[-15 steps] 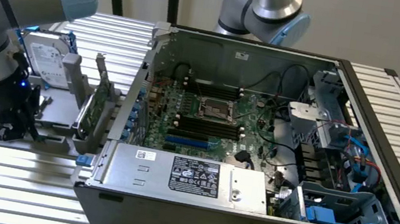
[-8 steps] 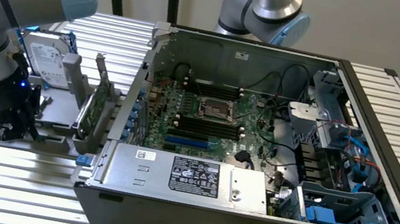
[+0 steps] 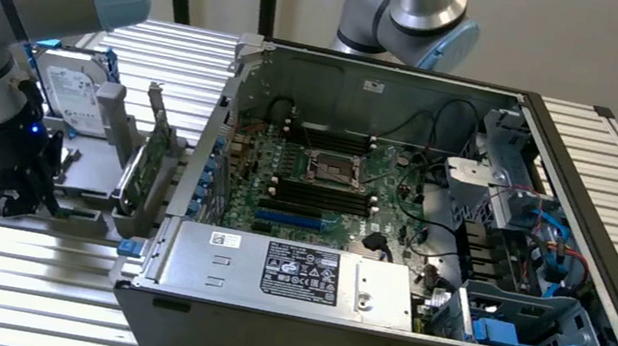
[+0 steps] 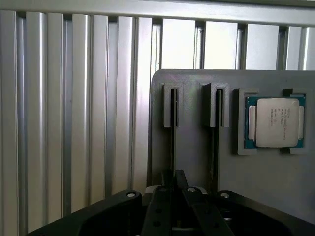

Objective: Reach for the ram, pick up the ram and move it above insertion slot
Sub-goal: 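Pick up the ram and move it above insertion slot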

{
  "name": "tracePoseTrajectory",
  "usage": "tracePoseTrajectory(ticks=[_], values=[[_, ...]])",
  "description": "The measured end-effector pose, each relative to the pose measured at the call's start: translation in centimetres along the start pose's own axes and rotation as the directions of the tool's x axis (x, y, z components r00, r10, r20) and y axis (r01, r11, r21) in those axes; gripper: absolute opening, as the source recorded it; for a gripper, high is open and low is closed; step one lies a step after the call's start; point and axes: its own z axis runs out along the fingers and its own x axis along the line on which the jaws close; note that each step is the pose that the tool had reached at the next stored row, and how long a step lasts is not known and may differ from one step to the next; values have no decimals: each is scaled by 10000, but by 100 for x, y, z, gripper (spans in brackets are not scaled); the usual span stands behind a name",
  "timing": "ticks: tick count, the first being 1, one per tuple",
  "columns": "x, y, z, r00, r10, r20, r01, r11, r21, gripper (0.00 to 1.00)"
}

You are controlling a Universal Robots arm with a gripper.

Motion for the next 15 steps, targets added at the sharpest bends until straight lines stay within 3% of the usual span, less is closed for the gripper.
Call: tracePoseTrajectory(ticks=[8,15], values=[[-7,3,-166,10000,0,23,0,10000,1,14],[-19,2,-465,10000,-2,30,2,10000,2,14]])
